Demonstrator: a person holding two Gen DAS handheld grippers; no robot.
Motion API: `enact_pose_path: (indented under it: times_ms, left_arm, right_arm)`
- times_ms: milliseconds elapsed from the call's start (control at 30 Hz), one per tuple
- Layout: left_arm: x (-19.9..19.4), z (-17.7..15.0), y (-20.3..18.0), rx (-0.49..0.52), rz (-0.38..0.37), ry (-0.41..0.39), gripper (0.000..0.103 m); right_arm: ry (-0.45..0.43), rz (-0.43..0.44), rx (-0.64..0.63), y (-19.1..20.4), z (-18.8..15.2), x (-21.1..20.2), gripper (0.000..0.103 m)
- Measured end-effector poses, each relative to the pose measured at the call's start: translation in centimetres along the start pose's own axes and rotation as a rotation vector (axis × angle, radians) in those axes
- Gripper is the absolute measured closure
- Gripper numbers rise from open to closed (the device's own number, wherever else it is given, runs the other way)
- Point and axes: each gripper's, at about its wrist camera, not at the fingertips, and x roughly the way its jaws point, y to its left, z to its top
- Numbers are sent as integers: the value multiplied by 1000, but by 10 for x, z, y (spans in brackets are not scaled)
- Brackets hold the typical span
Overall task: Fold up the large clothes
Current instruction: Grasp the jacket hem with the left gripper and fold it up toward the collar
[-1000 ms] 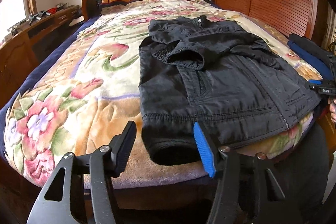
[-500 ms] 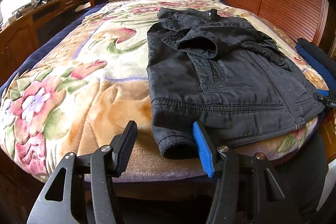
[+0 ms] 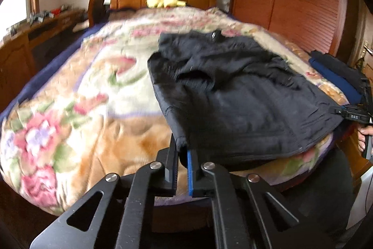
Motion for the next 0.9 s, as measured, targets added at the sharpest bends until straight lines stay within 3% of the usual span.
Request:
enact_pose_path:
  times_ms: [433,900]
  left_arm:
    - [-98,47,-24,68,-39,-198,98]
    - [-191,54,-24,93,-52,-359,98]
  right_arm:
    - [-251,48,22,-2,31,-114,91]
    - [-374,83,-43,12,-4,-227,92]
